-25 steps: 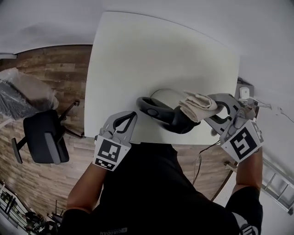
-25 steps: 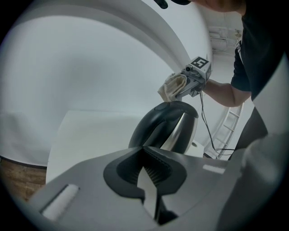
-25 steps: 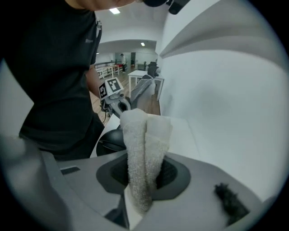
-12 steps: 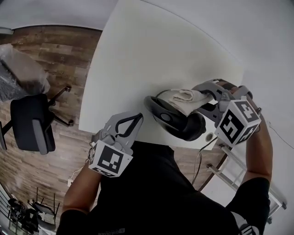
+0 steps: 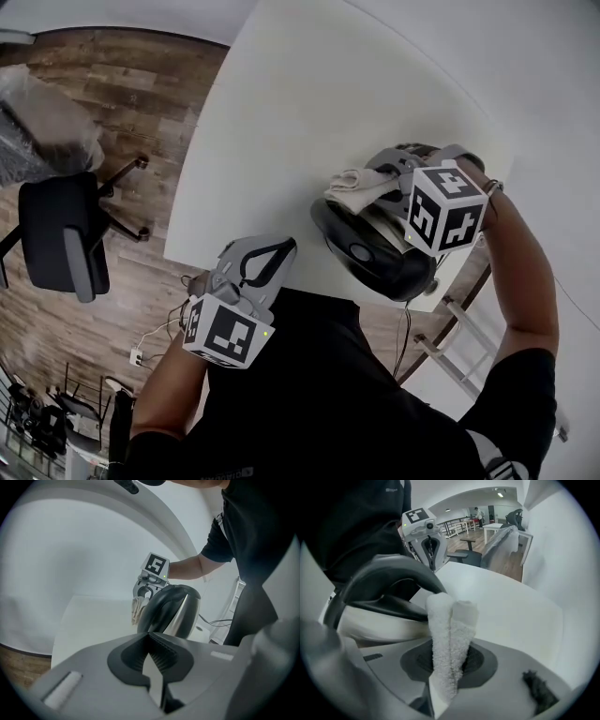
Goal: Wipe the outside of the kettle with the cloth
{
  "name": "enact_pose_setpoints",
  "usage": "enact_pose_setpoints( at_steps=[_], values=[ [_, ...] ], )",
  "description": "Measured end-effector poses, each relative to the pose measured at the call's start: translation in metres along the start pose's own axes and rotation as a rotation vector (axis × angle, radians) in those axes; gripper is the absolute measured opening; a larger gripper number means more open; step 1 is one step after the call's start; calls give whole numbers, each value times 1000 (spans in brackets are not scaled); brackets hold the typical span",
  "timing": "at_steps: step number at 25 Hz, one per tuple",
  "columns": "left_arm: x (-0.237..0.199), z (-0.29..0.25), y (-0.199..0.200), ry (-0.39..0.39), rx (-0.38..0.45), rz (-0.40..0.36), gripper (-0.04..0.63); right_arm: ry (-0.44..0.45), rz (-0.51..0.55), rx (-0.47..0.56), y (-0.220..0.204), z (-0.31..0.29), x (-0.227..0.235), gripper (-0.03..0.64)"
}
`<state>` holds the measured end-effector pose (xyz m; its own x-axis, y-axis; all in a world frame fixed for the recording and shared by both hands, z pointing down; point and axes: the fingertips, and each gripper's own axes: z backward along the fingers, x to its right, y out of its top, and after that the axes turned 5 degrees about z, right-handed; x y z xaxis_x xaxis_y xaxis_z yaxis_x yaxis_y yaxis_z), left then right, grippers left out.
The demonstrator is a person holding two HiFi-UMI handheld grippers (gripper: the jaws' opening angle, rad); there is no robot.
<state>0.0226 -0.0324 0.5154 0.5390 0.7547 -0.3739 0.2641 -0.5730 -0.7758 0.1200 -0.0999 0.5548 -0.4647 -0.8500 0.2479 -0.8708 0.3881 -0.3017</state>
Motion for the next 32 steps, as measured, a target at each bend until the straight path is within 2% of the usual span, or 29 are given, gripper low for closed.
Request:
enact_pose_setpoints(
  at_steps=[7,14,16,18,19,21,24,27,29,31,32],
  values=[
    [-11,12,-15,14,-20,40,7,77,4,-75,-9,-45,12,97],
    [-16,33,-31,18,-22,26,6,131,-48,-113,-16,-66,17,97],
    [-24,44,-35,43,-23,61,8,133,-67,-128,-15,-68,19,97],
    [-44,58,-41,89,-39,102,8,93,-107,-165,-19,-61,22,97],
    [-55,65,-41,103,-40,93,8,43,-151,-182,-23,-51,25,97],
    [-66,80,-32,95,-22,39,8,-125,-316,-163,-29,-9,34,97],
    [-60,102,-20,56,-24,-10,8,-475,-630,-67,-29,85,23,97],
    [-60,114,0,39,-28,-100,8,-827,-846,20,-16,176,-24,98],
    [-62,114,25,42,16,-170,6,-1109,-993,185,5,229,-72,98],
    [-54,111,52,37,75,-211,6,-1375,-1122,475,34,262,-125,98],
    [-43,110,63,19,104,-230,8,-1455,-1184,650,46,266,-151,98]
  ],
)
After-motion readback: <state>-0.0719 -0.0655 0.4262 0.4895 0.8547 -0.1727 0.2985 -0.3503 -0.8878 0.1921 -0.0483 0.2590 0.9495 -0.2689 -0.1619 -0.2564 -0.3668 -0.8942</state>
